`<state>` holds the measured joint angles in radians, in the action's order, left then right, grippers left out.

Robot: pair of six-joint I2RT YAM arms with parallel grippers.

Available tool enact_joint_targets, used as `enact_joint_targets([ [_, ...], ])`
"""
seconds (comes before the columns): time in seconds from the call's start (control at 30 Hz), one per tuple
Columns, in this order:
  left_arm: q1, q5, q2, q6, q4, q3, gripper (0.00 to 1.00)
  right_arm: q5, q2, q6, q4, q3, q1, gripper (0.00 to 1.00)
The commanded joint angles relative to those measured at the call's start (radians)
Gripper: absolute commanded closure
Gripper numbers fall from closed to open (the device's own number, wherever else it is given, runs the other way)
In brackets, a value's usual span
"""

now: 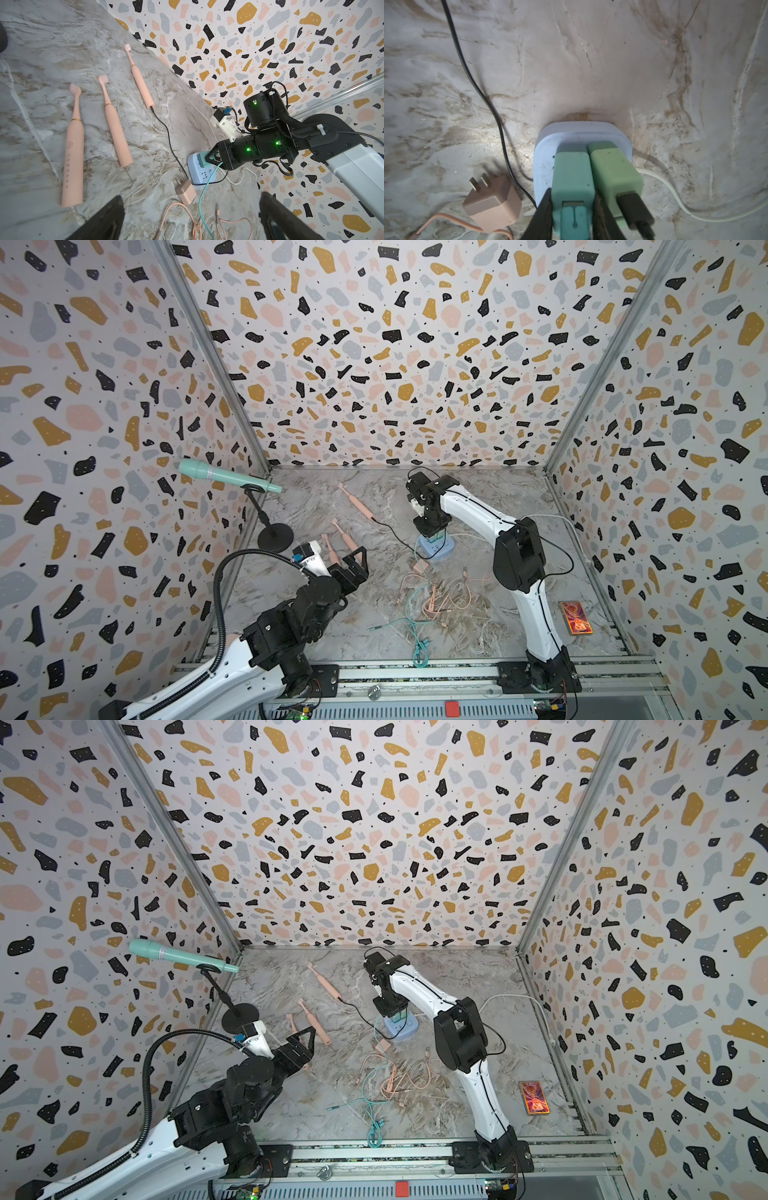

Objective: Charge the electric toothbrush
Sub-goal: Insert the plug into the socket.

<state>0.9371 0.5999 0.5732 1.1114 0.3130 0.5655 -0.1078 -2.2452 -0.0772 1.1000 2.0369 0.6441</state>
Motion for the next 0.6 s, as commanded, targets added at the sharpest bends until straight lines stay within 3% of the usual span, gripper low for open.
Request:
enact_joint_targets([
  [0.0, -0.004, -0.013, 0.015, -0.004, -0.030, 0.040, 0.01, 0.016, -0.055, 0.019, 0.034, -0.032, -0.010, 1.00],
  [0.27, -0.003, -0.023, 0.026, -0.002, -0.030, 0.044, 0.00, -0.009, -0.014, 0.010, 0.044, 0.012, 0.031, 0.97],
  [0.37, -0.004, -0.030, 0.037, -0.002, -0.037, 0.046, 0.01, -0.054, 0.024, -0.005, 0.045, 0.022, 0.044, 0.69],
  [0.5, -0.004, -0.041, 0.062, -0.007, -0.044, 0.053, 0.01, -0.097, 0.071, -0.011, 0.039, 0.028, 0.054, 0.40],
  [0.57, -0.004, -0.045, 0.072, -0.010, -0.049, 0.058, 0.00, -0.110, 0.087, -0.013, 0.035, 0.037, 0.053, 0.30],
])
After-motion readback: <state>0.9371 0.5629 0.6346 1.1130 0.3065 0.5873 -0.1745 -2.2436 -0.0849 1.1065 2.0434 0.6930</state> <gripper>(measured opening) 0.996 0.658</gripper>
